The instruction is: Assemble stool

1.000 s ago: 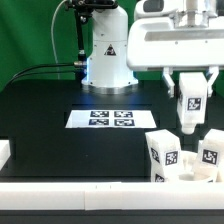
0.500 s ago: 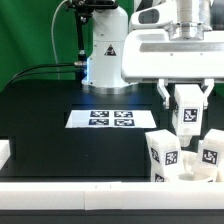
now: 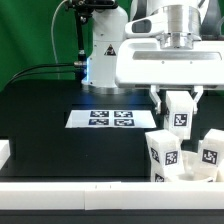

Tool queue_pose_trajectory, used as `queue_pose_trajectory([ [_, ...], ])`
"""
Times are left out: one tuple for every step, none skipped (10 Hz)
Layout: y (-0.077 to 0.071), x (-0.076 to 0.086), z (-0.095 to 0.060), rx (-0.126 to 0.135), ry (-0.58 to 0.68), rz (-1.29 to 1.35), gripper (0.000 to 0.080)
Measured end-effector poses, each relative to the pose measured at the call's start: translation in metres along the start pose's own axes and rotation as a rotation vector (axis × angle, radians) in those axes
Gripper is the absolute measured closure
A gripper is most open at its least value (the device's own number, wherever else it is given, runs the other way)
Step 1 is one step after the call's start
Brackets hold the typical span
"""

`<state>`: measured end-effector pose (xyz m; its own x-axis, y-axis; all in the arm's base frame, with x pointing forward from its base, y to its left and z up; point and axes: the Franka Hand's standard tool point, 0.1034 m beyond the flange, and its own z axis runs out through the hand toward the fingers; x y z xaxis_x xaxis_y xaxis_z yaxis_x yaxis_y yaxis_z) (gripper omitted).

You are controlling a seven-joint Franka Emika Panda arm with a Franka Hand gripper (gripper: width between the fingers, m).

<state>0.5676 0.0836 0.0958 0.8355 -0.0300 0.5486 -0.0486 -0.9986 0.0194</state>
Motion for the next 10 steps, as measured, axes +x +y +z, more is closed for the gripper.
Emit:
queue_pose_trajectory([
  [-0.002,-0.001,0.002,0.000,-0.001,0.005,0.0463],
  [-0.006,-0.005,0.004,-0.001,-0.007,0.009,0.0463],
  [-0.007,-0.008,0.006,-0.002,-0.011,0.011,0.0463],
  [-0.008,-0.011,0.008,-0.002,-0.014,0.007,0.0463],
  [-0.008,-0.012,0.009,-0.003,-0.013,0.003,0.0463],
  [-0.008,-0.016,0.012,-0.005,-0.021,-0.002,0.0463],
  [-0.008,-0.020,0.014,-0.007,-0.027,-0.006,0.0463],
  [-0.009,-0.021,0.016,-0.007,-0.023,-0.008,0.0463],
  [-0.009,-0.022,0.016,-0.008,-0.019,-0.003,0.0463],
  [-0.009,-0.022,0.017,-0.009,-0.020,-0.001,0.0463],
])
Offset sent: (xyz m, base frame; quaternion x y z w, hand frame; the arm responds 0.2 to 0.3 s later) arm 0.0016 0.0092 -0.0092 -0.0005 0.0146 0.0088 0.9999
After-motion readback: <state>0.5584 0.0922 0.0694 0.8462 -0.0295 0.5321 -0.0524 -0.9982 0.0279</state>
